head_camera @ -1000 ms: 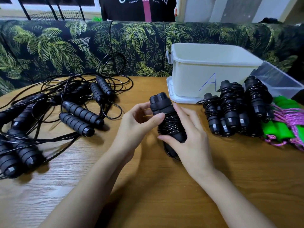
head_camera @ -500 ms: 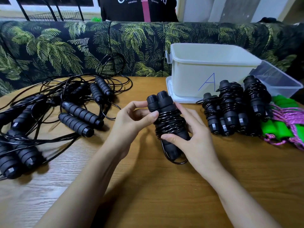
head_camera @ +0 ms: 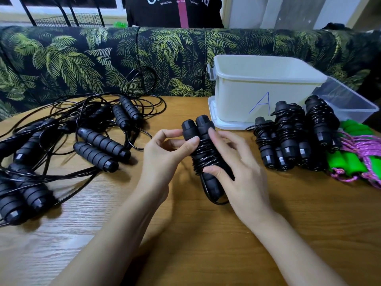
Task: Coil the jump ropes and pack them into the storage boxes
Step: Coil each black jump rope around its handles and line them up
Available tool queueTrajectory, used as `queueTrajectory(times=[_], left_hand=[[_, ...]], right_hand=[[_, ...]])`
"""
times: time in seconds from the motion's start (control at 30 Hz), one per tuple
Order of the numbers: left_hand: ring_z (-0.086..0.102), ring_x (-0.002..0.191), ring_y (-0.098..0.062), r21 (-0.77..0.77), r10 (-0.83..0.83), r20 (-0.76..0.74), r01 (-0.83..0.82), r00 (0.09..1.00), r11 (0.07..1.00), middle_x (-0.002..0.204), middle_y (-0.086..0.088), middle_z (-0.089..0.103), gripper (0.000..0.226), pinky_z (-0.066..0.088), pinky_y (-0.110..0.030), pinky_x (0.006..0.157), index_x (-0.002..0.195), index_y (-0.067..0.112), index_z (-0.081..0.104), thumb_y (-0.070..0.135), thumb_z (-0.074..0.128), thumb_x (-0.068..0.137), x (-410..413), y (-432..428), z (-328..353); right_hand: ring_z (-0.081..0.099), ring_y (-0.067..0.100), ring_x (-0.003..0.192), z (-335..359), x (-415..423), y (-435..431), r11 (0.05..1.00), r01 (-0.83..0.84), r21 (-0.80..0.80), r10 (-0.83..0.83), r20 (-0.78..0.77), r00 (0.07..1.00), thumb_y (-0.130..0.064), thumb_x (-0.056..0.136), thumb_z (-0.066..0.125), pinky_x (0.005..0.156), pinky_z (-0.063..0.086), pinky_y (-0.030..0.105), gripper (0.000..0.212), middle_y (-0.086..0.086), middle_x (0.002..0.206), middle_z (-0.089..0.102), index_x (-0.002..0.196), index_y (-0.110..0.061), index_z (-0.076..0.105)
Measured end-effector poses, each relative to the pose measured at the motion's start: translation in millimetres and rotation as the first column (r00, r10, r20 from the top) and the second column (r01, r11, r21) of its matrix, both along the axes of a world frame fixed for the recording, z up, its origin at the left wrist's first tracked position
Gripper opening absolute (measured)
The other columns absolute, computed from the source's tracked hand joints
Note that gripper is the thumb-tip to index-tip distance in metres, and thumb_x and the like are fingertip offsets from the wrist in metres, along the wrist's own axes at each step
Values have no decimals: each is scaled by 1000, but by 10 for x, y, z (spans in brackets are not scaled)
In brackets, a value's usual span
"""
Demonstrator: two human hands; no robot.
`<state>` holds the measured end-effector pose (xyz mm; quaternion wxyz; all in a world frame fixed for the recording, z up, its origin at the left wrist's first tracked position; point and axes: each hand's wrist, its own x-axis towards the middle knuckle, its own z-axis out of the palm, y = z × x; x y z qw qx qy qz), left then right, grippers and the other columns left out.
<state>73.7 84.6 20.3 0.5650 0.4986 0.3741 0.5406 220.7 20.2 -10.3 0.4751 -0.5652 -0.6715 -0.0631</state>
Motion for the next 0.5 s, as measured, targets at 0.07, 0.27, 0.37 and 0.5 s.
queueTrajectory(times=[0.07,0.27,0.37,0.5], left_hand=[[68,72,-9,7,70,-22,-70,997,998,74,0,72,34,50,-15,67,97,15,62,14,83,71,5,8,-35],[70,79,-15,-15,58,-19,-58,998,998,81,-4,72,35,53,-21,71,99,13,61,9,84,72,57,-38,-101],[69,76,-7,32,-18,-58,20,998,999,80,2,74,34,51,-16,66,101,13,64,4,81,74,78,-51,-104],[67,78,-11,90,-98,-101,107,990,990,87,-1,76,36,54,-22,72,104,14,64,9,80,72,79,-39,-113]], right_hand=[[58,22,121,-32,-53,9,998,58,21,-60,116,991,-36,92,53,75,60,44,51,2,143,52,143,-27,51],[47,36,132,-78,-235,24,962,260,-85,-218,339,915,-56,85,55,99,49,45,84,15,154,37,152,-11,31],[53,36,123,-48,-219,25,927,363,-94,-312,344,885,-45,65,83,88,54,43,105,17,147,45,150,-5,35],[60,32,115,-40,-107,28,930,365,-45,-342,260,903,-31,66,87,68,58,37,97,11,143,51,147,-7,40]])
